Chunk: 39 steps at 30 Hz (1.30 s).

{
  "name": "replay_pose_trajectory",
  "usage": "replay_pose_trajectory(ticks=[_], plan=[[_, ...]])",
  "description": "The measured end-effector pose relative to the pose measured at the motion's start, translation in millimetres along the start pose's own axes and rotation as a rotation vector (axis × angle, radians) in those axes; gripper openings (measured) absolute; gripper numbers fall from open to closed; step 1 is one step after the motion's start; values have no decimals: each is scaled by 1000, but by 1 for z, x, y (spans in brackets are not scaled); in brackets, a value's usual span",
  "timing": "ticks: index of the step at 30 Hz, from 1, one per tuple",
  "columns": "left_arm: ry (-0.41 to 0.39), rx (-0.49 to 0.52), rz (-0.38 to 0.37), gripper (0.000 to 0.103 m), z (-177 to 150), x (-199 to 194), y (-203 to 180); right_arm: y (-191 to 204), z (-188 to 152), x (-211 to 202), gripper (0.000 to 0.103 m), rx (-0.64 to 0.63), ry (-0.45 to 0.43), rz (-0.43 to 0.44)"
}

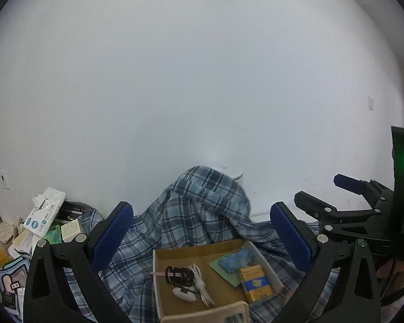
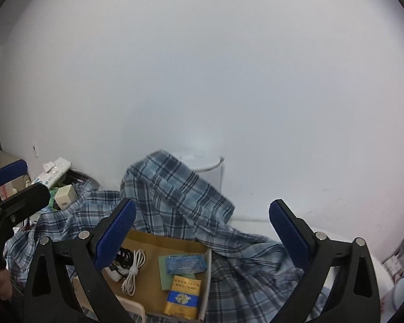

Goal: Organize soft objects

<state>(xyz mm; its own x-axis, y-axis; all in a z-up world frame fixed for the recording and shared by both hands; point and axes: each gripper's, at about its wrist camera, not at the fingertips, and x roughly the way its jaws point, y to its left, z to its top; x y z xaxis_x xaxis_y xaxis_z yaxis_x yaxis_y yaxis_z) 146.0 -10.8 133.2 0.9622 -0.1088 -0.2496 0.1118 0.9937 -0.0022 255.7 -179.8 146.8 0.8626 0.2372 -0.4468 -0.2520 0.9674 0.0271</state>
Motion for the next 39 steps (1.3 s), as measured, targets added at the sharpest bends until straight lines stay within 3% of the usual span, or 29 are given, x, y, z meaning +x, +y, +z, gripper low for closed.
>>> replay_pose_trajectory(ticks=[6,10,13,16,27,39], plan=[[-44,-51,11,103,-16,-44,-4,-2,-12,-53,100,-4,-32,8],[-46,-16,3,103,-37,-62,-15,-3,-32,-77,100,6,-33,-2],[-28,-33,-38,103,-54,-67,-15,-8,-47,-86,100,30,-26,-1],[-6,-61,-68,103,-72,-68,-13,-14,-68,-91,100,39,-16,-18],[38,-16,-38,103,-132,-57,-17,-32,-128,-84,100,35,22,-62],[94,-63,-32,103,-145,-42,-6,-35,-144,-72,100,54,53,-53]])
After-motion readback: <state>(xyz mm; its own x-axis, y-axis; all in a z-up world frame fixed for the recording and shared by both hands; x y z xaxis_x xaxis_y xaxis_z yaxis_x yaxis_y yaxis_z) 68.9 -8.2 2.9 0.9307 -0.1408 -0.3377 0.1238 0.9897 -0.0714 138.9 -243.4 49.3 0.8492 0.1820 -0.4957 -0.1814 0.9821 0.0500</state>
